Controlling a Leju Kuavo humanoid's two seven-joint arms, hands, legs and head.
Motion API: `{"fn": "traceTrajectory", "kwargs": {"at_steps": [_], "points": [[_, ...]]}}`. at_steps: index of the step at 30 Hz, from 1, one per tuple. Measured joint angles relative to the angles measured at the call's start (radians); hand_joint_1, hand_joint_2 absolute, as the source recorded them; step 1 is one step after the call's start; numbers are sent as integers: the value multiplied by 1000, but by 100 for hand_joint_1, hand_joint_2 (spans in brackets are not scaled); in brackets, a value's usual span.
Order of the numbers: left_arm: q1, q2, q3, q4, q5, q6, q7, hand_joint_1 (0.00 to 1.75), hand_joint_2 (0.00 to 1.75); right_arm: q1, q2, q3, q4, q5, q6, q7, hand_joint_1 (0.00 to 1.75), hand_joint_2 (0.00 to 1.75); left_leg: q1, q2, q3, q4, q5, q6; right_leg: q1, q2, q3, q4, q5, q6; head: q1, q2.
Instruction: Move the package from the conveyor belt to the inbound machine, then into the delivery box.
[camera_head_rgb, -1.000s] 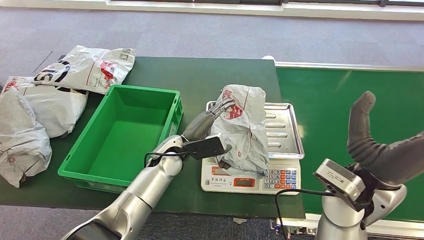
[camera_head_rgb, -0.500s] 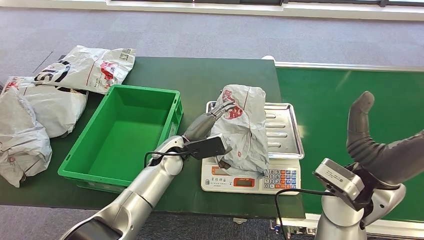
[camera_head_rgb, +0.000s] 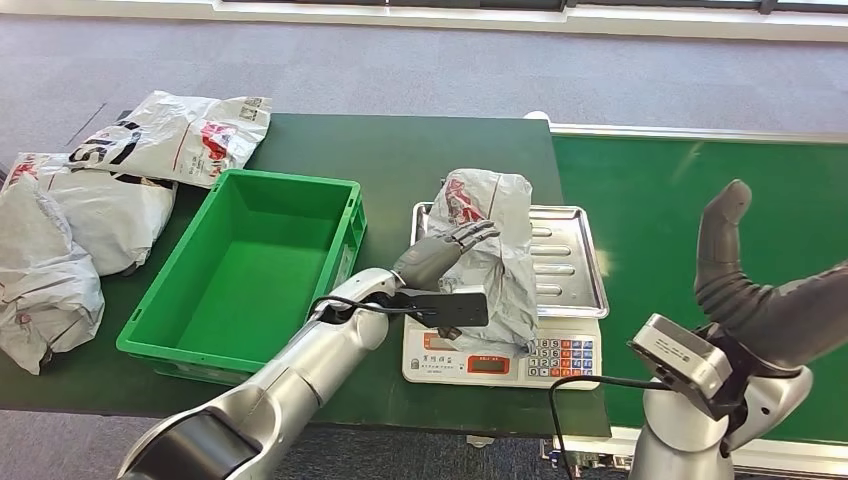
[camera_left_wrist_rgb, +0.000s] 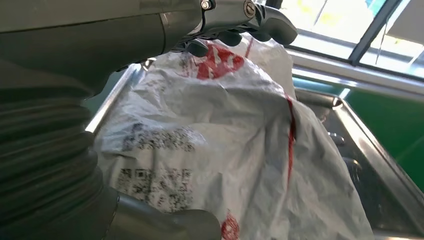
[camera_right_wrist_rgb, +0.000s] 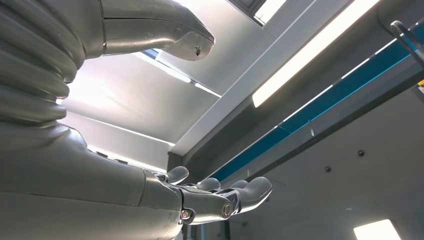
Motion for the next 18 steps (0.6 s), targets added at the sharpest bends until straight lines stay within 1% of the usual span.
{"fn": "traceTrajectory", "kwargs": {"at_steps": [5,8,12,13,16,17,18], "points": [[-50,-43,-74,101,-67,-59,5,0,175,-18,2,-1,-15,14,0,9,0,175,0,0,0,0,0,0,0,0,0,0,0,0,0,0],[-66,-65,-106,141,-75,-66,10,0,175,-25,3,-2,-20,17,0,13,0,175,0,0,0,0,0,0,0,0,0,0,0,0,0,0],[-81,-79,-128,174,-76,-70,9,0,175,-27,4,-5,-24,15,0,11,0,175,0,0,0,0,0,0,0,0,0,0,0,0,0,0],[-83,-81,-131,179,-76,-71,9,10,175,-27,4,-5,-25,14,0,10,0,175,0,0,0,0,0,0,0,0,0,0,0,0,0,0],[-93,-85,-145,194,-82,-91,12,140,175,-27,4,-6,-26,8,0,3,0,175,0,0,0,0,0,0,0,0,0,0,0,0,0,0],[-96,-85,-149,200,-86,-103,13,175,175,-27,4,-7,-26,6,0,0,0,175,0,0,0,0,0,0,0,0,0,0,0,0,0,0],[-98,-86,-153,204,-88,-114,12,175,175,-28,4,-7,-26,3,0,-3,0,175,0,0,0,0,0,0,0,0,0,0,0,0,0,0]]}}
